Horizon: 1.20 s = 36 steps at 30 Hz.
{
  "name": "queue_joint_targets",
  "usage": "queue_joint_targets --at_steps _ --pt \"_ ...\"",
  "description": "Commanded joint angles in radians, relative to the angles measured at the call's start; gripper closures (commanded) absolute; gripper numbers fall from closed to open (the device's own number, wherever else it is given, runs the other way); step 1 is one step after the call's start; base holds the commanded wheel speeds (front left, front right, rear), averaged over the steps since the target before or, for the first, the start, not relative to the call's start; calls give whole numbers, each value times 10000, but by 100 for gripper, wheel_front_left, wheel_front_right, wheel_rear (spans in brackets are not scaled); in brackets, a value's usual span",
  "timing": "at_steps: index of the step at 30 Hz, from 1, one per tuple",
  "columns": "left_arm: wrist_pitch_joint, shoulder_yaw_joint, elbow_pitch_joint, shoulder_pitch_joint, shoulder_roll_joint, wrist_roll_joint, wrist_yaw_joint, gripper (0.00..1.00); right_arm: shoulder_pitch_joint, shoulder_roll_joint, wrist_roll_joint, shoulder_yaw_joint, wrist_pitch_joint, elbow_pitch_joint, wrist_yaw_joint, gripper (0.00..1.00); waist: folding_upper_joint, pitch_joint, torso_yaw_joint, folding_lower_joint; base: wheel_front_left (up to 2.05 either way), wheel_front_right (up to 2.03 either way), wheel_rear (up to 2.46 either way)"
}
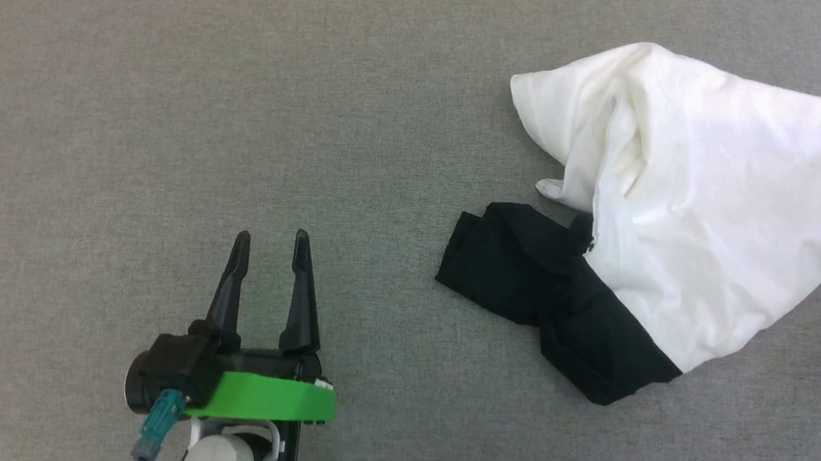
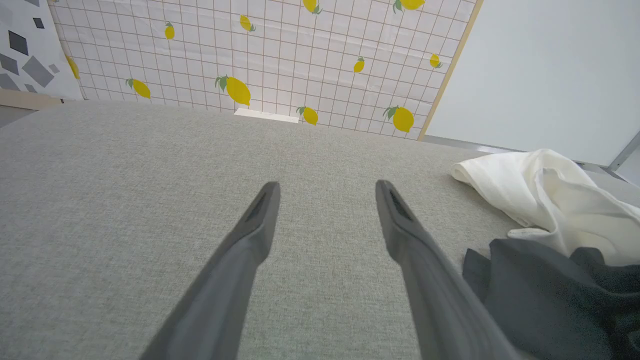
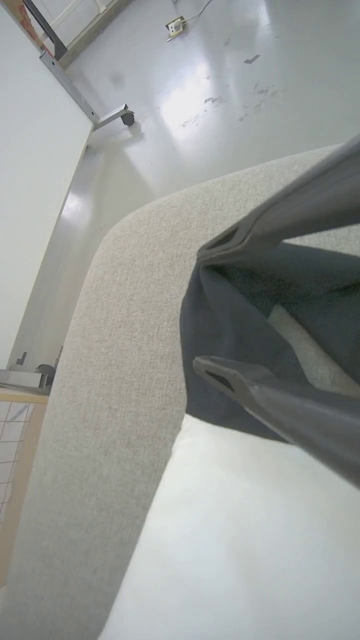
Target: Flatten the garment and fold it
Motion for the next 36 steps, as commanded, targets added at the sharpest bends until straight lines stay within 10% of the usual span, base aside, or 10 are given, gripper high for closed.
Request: queue_joint_targets --at_steps 1,18,25,36 --pt "-49 -13 46 -128 -43 39 -38 0 -322 174 171 -26 -226 -118 -19 0 0 -242 -127 -1 0 0 0" --pt "-49 278 -183 1300 92 239 -135 0 4052 4427 914 -324 -1919 -5876 -19 0 0 -2000 -712 -1 0 0 0" --pt "824 -519 -510 678 463 785 -385 0 4983 4558 1672 -496 -2243 -6350 -19 0 0 -1937 -932 -1 0 0 0" --pt "5323 -3140 1385 -2011 1114 56 -864 0 4556 4561 1758 -205 -2087 -6643 -19 0 0 -1056 -1090 -1 0 0 0"
